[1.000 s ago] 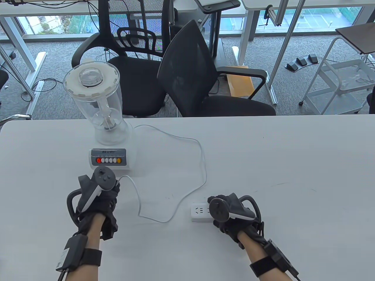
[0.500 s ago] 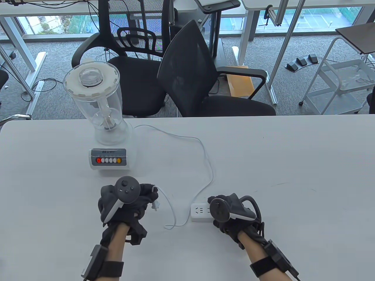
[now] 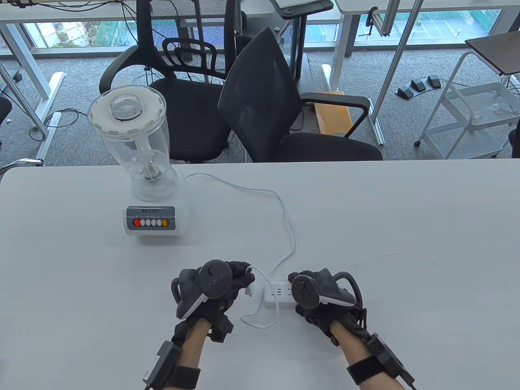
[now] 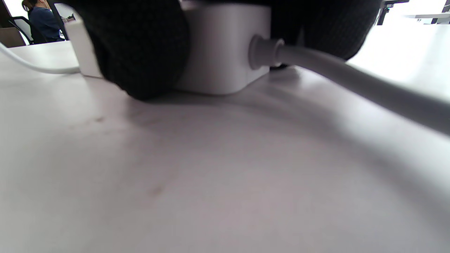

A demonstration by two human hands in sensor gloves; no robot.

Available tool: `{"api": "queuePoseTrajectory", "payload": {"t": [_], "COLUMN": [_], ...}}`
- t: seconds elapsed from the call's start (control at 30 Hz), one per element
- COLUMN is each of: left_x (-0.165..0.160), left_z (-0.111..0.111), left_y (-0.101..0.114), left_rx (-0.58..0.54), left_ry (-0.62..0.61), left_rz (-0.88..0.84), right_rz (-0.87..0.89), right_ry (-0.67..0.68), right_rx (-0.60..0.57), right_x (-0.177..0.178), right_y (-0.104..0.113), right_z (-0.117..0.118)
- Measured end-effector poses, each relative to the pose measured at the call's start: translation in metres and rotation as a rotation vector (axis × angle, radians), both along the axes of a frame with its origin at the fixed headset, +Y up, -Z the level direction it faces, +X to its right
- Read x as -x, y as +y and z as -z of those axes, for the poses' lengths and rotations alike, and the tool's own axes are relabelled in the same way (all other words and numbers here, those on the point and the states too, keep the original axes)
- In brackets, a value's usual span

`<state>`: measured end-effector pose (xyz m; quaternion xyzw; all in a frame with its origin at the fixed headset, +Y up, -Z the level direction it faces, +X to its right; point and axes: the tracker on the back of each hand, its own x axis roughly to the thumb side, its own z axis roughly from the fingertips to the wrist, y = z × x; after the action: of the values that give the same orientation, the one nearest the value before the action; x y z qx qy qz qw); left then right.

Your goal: Plug the blender into the power strip

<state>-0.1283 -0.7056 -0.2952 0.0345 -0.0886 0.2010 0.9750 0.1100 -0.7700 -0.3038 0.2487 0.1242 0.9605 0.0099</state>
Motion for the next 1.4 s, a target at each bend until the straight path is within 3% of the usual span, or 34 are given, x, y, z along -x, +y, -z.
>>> {"api": "queuePoseTrajectory", "payload": {"t": [0.2, 0.5, 1.2, 1.4], "left_x": [-0.022, -0.047, -0.064, -0.071], "left_z": [-0.002, -0.003, 0.002, -0.002], "left_y": [-0.003, -0.007, -0.018, -0.018], "left_rx": [-0.076, -0.1, -0.096, -0.142], "left_ry": [-0.025, -0.054, -0.047, -0.066], "left_rz": [0.038, 0.076, 0.104, 0.168], "right_rz": [0.001, 0.006, 0.014, 0.017], "right_ry": [0.0, 0.0, -0.002, -0.002], "right_rx": [-0.001, -0.002, 0.002, 0.002], "right_x": [0.0, 0.0, -0.002, -0.002], "right_y": [0.0, 0.0, 0.0, 0.0], "right_z": [0.0, 0.0, 0.001, 0.001]}}
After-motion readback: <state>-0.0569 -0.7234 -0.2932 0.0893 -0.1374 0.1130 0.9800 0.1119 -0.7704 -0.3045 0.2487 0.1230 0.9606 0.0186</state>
